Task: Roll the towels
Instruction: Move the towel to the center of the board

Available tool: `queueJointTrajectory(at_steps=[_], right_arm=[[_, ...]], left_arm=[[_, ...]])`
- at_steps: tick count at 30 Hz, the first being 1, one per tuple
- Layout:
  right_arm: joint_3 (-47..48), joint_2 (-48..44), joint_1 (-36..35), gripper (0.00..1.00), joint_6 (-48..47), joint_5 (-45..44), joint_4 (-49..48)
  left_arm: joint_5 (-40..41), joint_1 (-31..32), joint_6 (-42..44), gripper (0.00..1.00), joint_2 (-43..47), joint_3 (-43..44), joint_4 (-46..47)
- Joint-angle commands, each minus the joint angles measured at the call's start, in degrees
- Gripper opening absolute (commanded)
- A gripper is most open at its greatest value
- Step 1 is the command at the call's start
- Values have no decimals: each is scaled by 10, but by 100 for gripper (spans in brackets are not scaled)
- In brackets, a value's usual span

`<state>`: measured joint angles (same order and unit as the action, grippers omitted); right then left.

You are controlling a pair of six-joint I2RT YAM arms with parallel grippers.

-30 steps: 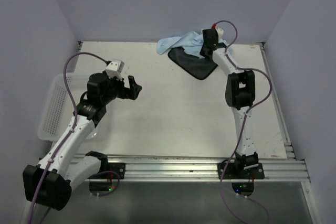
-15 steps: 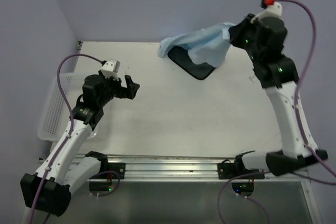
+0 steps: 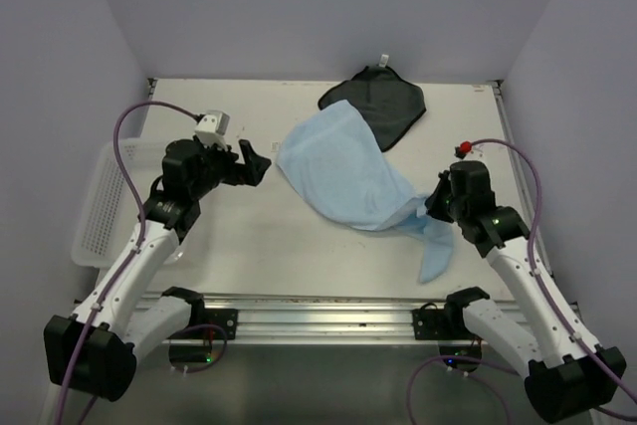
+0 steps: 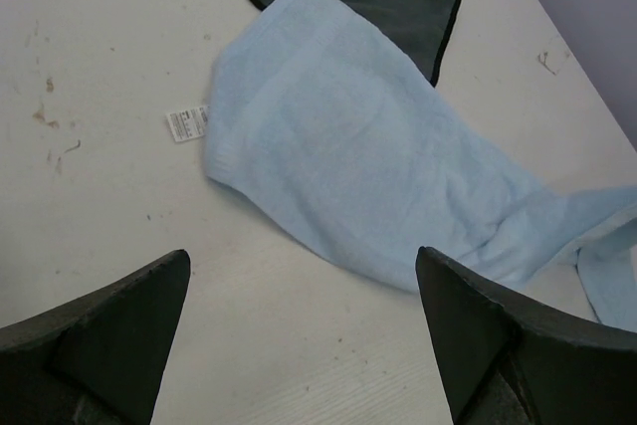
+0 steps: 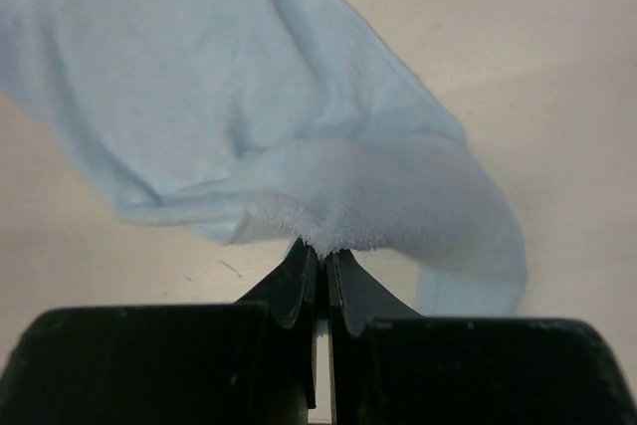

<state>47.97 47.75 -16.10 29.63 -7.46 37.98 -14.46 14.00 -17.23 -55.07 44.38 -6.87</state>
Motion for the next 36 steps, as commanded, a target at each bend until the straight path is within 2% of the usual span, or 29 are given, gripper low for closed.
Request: queueJointTrajectory(at_steps=[1, 4, 8, 9, 13, 14, 17, 23, 30, 36], right_arm=[[-16, -3, 2, 0, 4, -68, 1], [-17, 21, 2, 0, -4, -141, 3], [-16, 43, 2, 0, -9, -241, 5], [-17, 50, 2, 0, -2, -280, 9], [-33, 64, 4, 0, 28, -349, 2], [-44, 67, 3, 0, 37, -365, -8], [-56, 90, 12, 0, 62, -416, -15], [-77, 132, 96, 0, 76, -354, -59], [-94, 158, 105, 0, 72, -311, -102], [-97, 174, 106, 0, 75, -297, -119]], left_arm=[[-33, 1, -60, 100, -22, -27, 48], [-36, 9, -91, 99, -46, -64, 87], [-1, 24, -105, 99, -88, -83, 113], [6, 27, -108, 99, -97, -80, 123], [65, 37, -120, 98, -158, -56, 144], [95, 39, -122, 98, -191, -36, 143], [116, 43, -126, 96, -253, -2, 142], [127, 50, -144, 95, -359, 47, 184], [122, 58, -171, 93, -451, 98, 240], [123, 66, -176, 83, -522, 145, 251]])
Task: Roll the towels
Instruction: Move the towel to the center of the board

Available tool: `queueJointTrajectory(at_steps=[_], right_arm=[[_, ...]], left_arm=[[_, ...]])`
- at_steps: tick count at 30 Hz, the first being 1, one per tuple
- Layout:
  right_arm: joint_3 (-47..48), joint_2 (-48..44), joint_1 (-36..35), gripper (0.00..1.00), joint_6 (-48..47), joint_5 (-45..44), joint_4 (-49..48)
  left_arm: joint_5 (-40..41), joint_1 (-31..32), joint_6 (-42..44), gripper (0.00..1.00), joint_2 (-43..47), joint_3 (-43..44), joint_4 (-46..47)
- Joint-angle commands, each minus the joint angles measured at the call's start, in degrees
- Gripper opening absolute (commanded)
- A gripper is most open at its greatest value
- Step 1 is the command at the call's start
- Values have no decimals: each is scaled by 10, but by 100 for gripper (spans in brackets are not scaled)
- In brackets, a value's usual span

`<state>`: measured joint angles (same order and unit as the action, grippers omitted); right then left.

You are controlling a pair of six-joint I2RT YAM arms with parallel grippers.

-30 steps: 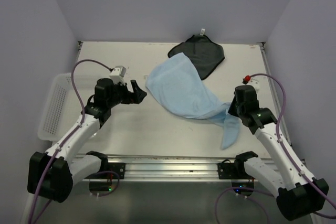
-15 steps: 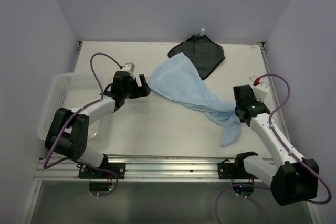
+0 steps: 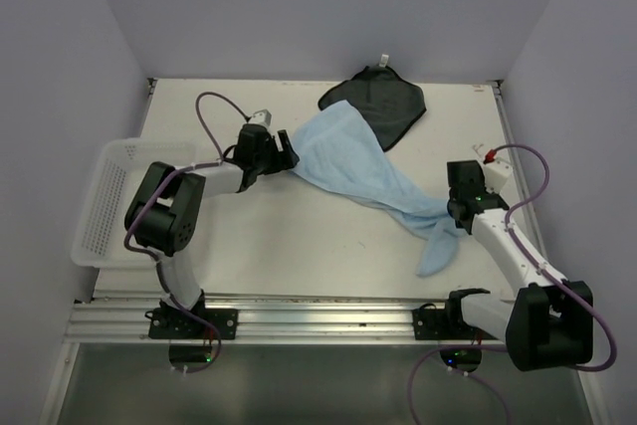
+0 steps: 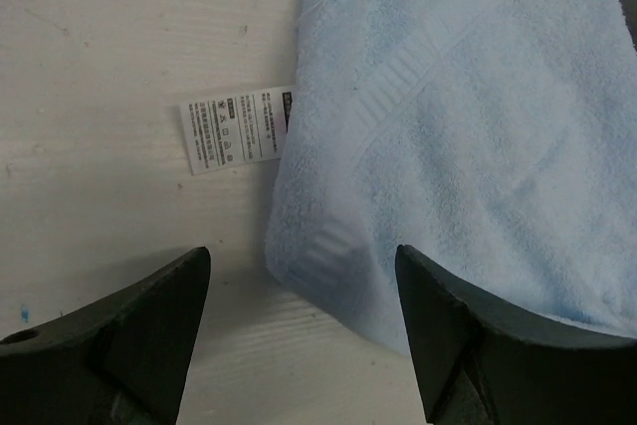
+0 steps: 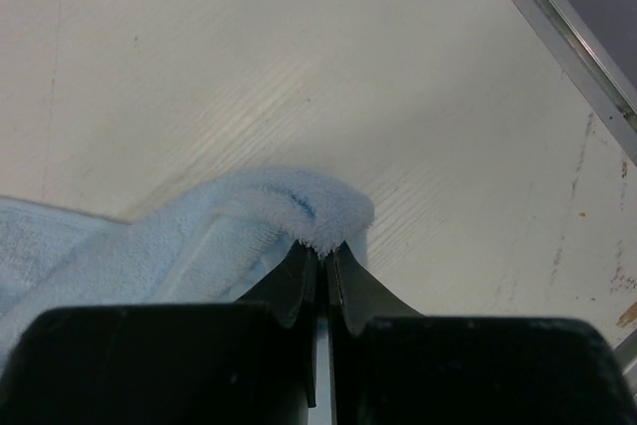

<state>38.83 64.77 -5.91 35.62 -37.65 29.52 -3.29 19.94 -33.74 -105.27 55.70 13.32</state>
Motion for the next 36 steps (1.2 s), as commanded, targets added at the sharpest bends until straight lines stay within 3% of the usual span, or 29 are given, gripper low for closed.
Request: queueJointTrajectory(at_steps=[1, 3, 6, 7, 9, 12, 16, 22, 28, 29, 30, 32, 35, 36], right_arm=[[-6, 5, 4, 0, 14, 7, -36], [-6, 7, 4, 0, 13, 7, -36], [-2, 6, 4, 0, 10, 13, -36], [-2, 4, 4, 0, 8, 20, -36], [-1, 2, 4, 0, -3, 33, -38], [-15, -30, -4, 0, -21, 113, -67], [-33, -42, -22, 0, -42, 194, -92], [-42, -22, -65, 0, -56, 268, -104], [-38, -39, -74, 0, -55, 249, -76], [-37, -43, -74, 0, -56, 241, -68], [-33, -47, -74, 0, -56, 230, -53], [-30, -53, -74, 0, -56, 212, -42], [-25, -65, -73, 0, -50, 187, -25], [-24, -68, -73, 0, -50, 182, -23]], left_arm=[[14, 6, -10, 77, -32, 38, 51], [16, 7, -8, 67, -43, 49, 61], [19, 7, 6, 44, -64, 68, 48], [27, 7, 16, 29, -63, 74, 44], [48, 7, 24, 10, -47, 73, 36], [61, 8, 52, 0, -27, 76, 25], [134, 22, 123, 0, 1, 117, -71], [346, 94, 222, 0, 52, 170, -215], [384, 167, 246, 0, -67, 263, -314], [372, 171, 244, 4, -85, 272, -318], [346, 175, 233, 17, -117, 290, -325], [317, 183, 229, 19, -139, 296, -315], [269, 187, 225, 43, -155, 290, -288], [260, 186, 225, 55, -154, 288, -282]])
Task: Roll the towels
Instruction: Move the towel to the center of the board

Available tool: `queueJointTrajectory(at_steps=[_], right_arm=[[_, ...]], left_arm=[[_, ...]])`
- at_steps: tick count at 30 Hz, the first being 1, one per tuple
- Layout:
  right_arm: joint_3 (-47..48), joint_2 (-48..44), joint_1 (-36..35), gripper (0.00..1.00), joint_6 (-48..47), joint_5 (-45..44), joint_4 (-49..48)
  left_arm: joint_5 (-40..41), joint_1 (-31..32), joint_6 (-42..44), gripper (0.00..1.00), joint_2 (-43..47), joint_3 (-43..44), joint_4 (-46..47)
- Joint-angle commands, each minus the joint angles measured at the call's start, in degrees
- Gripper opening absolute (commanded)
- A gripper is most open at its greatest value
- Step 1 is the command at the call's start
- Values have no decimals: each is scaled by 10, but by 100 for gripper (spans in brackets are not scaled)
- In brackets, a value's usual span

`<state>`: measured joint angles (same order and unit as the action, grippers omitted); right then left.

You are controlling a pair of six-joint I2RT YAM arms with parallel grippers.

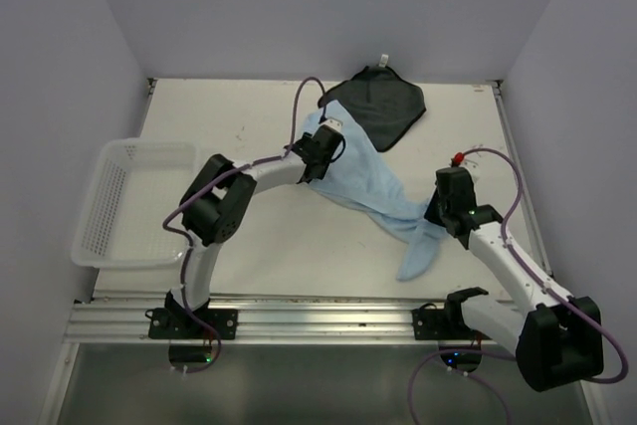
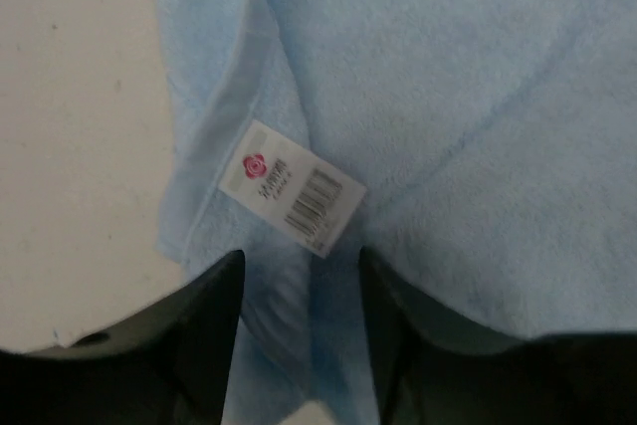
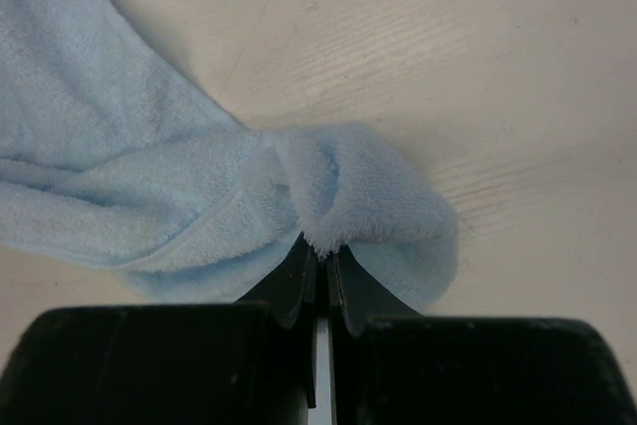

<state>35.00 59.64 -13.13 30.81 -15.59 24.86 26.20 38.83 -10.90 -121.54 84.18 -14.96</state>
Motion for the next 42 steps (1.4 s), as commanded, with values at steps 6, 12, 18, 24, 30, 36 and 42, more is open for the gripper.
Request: queueJointTrajectory(at_steps=[6, 12, 18, 24, 30, 36, 42], right_arm=[[28, 13, 4, 0, 4, -75, 38], [18, 33, 6, 0, 6, -87, 26], [23, 37, 8, 0, 5, -94, 26], [16, 33, 8, 0, 6, -88, 18], [15, 34, 9, 0, 4, -87, 15], [15, 39, 10, 0, 0, -73, 4], [14, 37, 9, 0, 1, -65, -3]], left_arm=[[-56, -7, 3, 80, 46, -29, 40], [-118, -45, -20, 88, 139, -85, 92], [-213, -90, -46, 92, 246, -137, 165], [-343, -165, -132, 91, 232, -182, 220], [-454, -211, -194, 81, 177, -219, 303], [-439, -211, -179, 69, 129, -183, 264], [-388, -211, -155, 67, 109, -169, 233]])
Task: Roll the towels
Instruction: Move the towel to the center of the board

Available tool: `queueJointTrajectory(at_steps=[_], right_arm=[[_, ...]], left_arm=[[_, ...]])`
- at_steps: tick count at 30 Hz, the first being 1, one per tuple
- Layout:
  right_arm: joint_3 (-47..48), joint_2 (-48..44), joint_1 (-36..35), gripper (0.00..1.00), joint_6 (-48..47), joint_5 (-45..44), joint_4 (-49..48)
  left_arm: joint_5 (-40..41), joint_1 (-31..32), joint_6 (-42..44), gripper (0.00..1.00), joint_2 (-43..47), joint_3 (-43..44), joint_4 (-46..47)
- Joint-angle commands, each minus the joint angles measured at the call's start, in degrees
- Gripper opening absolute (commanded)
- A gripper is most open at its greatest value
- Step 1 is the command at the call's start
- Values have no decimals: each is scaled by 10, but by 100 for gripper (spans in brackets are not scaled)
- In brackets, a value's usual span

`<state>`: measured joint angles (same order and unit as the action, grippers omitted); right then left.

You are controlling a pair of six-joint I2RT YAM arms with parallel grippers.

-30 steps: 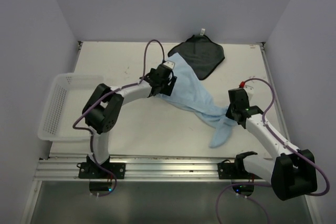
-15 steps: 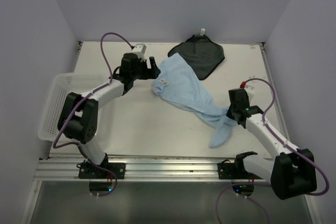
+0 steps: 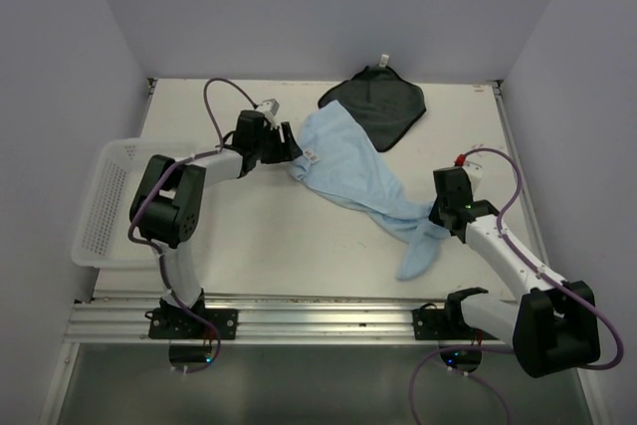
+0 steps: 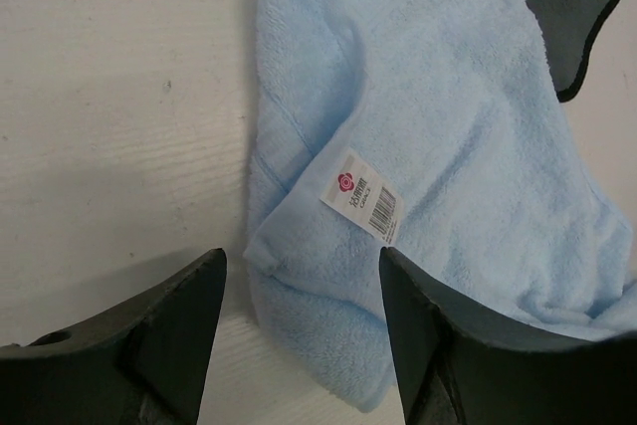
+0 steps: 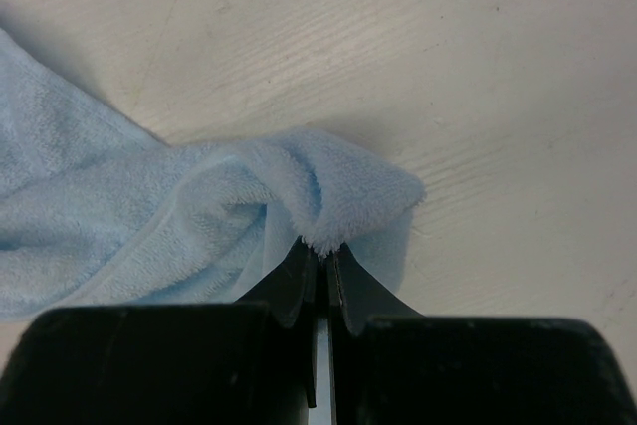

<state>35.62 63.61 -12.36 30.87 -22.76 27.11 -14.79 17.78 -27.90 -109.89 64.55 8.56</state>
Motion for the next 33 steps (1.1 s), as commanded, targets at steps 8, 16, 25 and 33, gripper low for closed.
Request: queueJointTrajectory(at_steps=[8, 16, 25, 33], right_arm=[[9, 5, 2, 0, 0, 15, -29], [7, -1, 2, 0, 1, 11, -36], [11, -5, 3, 0, -2, 11, -32], [38, -36, 3, 0, -2, 9, 1]], left_arm=[[7, 0, 20, 67, -46, 47, 15], [-29, -1, 8, 44, -51, 31, 54], [-2, -1, 22, 5, -10, 35, 30], [41, 0, 36, 0, 63, 51, -41]])
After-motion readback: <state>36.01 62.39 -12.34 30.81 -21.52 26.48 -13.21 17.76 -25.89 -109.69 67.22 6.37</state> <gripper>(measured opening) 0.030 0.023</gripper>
